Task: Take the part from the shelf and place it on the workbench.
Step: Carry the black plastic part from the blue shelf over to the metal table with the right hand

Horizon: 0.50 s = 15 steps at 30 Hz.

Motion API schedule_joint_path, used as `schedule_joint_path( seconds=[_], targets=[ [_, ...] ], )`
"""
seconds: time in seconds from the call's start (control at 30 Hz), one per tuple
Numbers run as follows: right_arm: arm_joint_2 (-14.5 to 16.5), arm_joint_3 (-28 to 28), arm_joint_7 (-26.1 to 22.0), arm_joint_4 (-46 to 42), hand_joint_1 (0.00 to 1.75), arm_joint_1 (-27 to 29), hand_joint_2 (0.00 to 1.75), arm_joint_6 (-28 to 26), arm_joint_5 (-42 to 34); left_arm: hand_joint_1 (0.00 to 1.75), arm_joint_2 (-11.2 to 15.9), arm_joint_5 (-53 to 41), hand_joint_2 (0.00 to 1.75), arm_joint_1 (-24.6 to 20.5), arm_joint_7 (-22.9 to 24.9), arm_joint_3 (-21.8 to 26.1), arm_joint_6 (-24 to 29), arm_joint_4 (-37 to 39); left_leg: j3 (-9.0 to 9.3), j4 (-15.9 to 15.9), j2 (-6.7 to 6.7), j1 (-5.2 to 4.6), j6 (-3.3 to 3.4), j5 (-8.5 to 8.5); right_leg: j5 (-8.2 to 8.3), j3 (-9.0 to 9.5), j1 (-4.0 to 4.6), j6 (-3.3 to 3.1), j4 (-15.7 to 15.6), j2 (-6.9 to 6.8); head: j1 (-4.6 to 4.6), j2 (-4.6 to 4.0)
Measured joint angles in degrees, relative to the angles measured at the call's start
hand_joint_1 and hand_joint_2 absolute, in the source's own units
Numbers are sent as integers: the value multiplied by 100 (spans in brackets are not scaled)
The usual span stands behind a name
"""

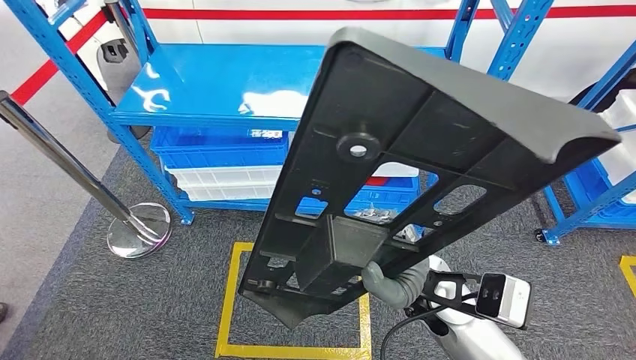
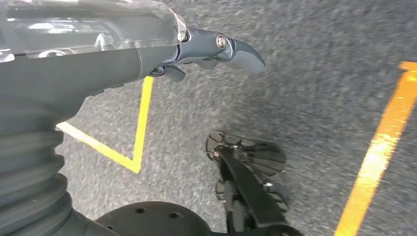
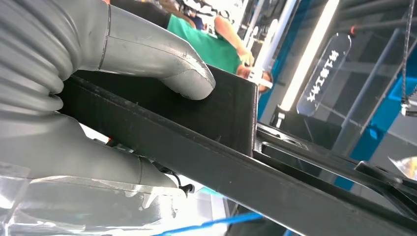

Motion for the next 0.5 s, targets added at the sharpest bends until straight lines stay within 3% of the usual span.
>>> schedule_joint_path(
  seconds=[0.1,0.17,0.27,0.33,0.4,0.43,0.5],
  targets=[
    [1,11,4,11,175,-39,175,36,89,0,28,35,175,21,30,26,29,0,522,-1112,185,-41,107,573,-8,30,35,8,-1,-127,0,0],
    [2,27,5,11,175,-43,175,37,182,0,54,63,175,16,48,46,59,0,700,-1545,311,-98,186,706,-10,39,50,49,-3,-210,0,0],
    [4,66,5,4,175,-41,175,21,261,0,85,76,175,36,63,55,94,2,692,-1638,210,-111,270,754,-12,61,42,140,-19,-286,0,0],
    [7,78,7,-10,175,-37,175,-1,283,0,92,76,175,43,70,56,105,4,715,-1713,115,-74,335,825,-178,-9,27,196,166,-98,0,0],
    [4,84,9,-31,175,2,175,-32,314,0,92,75,175,39,78,57,116,4,707,-1740,21,-58,374,865,-549,-279,11,222,778,139,1,0],
    [2,86,9,-40,175,42,175,-45,331,0,93,73,175,40,84,57,122,4,691,-1736,-35,-61,383,872,-727,-458,8,228,1177,184,1,0],
    [-10,86,7,-52,175,131,175,-62,367,0,96,69,175,50,103,57,135,4,674,-1722,-165,-65,386,878,-824,-664,3,237,1631,211,1,0]
  ],
)
